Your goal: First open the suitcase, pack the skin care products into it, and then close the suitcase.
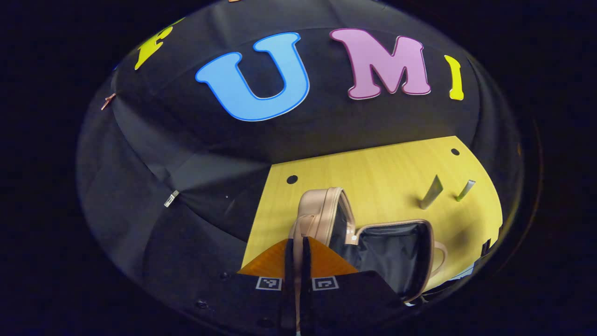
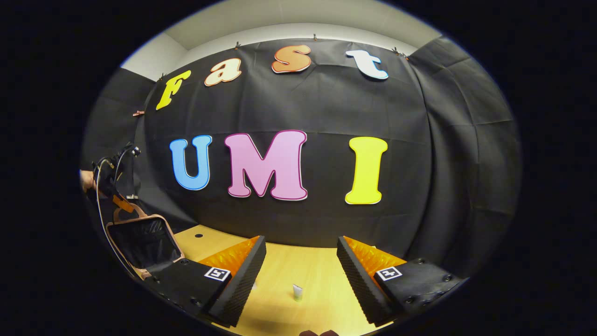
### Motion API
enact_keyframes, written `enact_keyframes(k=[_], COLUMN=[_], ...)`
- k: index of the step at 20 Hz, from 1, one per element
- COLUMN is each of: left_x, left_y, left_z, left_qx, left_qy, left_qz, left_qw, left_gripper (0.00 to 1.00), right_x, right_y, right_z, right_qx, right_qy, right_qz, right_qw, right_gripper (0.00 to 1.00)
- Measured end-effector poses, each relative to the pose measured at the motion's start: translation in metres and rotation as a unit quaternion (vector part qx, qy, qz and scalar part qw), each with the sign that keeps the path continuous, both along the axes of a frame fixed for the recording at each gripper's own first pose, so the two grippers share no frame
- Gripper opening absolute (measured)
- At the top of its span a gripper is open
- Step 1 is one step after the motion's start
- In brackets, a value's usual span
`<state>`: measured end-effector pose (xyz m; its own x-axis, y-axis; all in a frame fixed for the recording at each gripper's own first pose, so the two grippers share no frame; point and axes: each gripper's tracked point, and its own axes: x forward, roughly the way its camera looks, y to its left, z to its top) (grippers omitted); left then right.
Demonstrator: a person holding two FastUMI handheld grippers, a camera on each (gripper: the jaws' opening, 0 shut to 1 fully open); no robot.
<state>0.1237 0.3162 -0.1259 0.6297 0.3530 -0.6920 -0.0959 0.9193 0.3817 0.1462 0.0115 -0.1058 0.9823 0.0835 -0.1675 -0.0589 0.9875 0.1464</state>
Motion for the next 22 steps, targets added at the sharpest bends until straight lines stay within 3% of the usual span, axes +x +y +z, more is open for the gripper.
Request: enact_keyframes(k=[6, 10, 14, 16, 17, 18, 19, 20, 21, 22], left_x=[0.000, -0.009, -0.015, -0.012, -0.009, -0.007, -0.002, 0.000, 0.004, 0.004], left_y=[0.144, 0.175, 0.182, 0.189, 0.189, 0.186, 0.183, 0.178, 0.173, 0.166], left_z=[-0.110, -0.182, -0.231, -0.233, -0.229, -0.222, -0.209, -0.193, -0.174, -0.151], left_qx=[0.000, -0.012, -0.030, -0.031, -0.036, -0.038, -0.040, -0.041, -0.037, -0.031], left_qy=[0.046, 0.078, 0.092, 0.067, 0.051, 0.032, 0.010, -0.013, -0.033, -0.055], left_qz=[0.050, 0.061, 0.088, 0.091, 0.093, 0.088, 0.075, 0.059, 0.043, 0.030], left_qw=[0.998, 0.995, 0.991, 0.993, 0.994, 0.995, 0.996, 0.997, 0.998, 0.998], left_gripper=[0.09, 0.11, 0.22, 0.33, 0.47, 0.49, 0.67, 0.77, 0.92, 0.96], right_x=[-0.009, -0.019, -0.032, -0.037, -0.039, -0.040, -0.043, -0.045, -0.047, -0.047], right_y=[0.048, 0.067, 0.072, 0.071, 0.071, 0.069, 0.069, 0.072, 0.073, 0.074], right_z=[0.001, -0.003, -0.007, -0.010, -0.010, -0.012, -0.013, -0.016, -0.016, -0.014], right_qx=[0.006, 0.001, -0.012, -0.018, -0.022, -0.025, -0.025, -0.020, -0.016, -0.017], right_qy=[0.038, 0.059, 0.076, 0.080, 0.082, 0.083, 0.086, 0.091, 0.091, 0.087], right_qz=[-0.037, -0.056, -0.070, -0.076, -0.079, -0.082, -0.084, -0.082, -0.080, -0.080], right_qw=[0.999, 0.997, 0.995, 0.994, 0.993, 0.993, 0.992, 0.992, 0.993, 0.993], right_gripper=[0.97, 0.96, 0.96, 0.97, 0.97, 0.97, 0.96, 0.97, 0.96, 0.97])
